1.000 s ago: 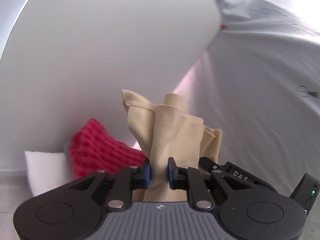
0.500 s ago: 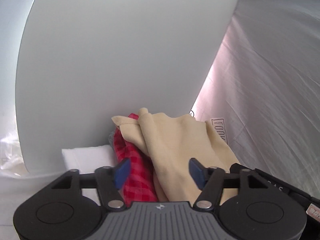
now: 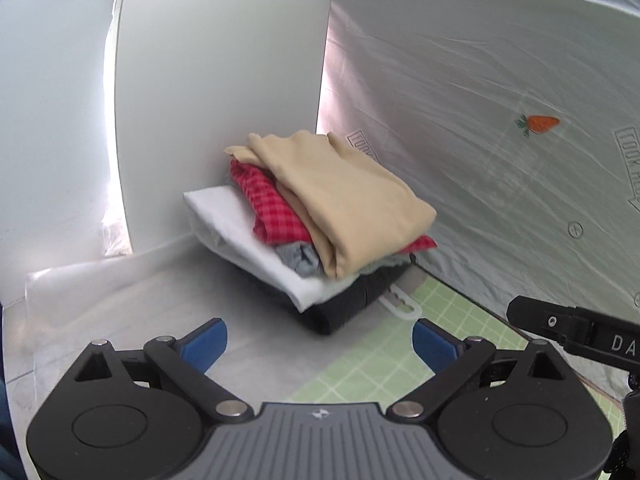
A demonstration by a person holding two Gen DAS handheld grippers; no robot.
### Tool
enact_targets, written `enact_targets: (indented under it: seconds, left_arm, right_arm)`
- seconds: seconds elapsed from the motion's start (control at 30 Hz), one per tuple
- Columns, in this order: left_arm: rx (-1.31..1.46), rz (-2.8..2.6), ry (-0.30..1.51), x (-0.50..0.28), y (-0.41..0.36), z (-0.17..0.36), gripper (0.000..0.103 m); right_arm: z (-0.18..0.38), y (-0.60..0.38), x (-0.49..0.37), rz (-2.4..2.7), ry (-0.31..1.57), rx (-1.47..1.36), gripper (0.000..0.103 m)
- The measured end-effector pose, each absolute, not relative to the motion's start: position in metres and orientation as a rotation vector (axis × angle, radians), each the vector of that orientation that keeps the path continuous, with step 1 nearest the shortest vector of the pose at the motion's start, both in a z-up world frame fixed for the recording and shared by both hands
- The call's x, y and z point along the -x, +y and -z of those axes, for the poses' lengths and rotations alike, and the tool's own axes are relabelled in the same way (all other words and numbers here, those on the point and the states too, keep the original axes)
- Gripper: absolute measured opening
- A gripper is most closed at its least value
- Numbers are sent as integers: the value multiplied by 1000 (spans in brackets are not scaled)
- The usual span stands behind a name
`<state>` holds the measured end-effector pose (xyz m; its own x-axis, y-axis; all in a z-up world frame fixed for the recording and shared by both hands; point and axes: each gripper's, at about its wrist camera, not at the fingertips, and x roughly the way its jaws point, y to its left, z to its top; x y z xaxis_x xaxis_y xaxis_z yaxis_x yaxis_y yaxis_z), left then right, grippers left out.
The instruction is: Fold clothes
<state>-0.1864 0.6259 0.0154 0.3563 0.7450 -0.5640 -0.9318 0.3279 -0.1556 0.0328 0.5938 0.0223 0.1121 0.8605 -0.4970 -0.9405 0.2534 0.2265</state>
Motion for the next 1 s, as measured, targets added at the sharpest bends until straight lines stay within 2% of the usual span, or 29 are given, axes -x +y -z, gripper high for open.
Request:
enact_targets:
  seconds: [0.03, 0.27, 0.5, 1.0]
  left_arm:
    - [483, -1137, 436, 189, 607, -15, 103]
    - [442, -1111, 475, 211, 510, -7, 103]
    - [395, -1107, 505, 226, 448, -2, 103]
    - [389, -1112, 488, 236, 408, -9, 103]
  right_arm:
    - [-23, 573, -26, -1322, 618, 157, 100]
    - [-11, 464, 7, -1250, 618, 167, 101]
    - [7, 382, 39, -1194, 611, 185, 103]
    - [1, 321, 55, -1184, 563, 184, 103]
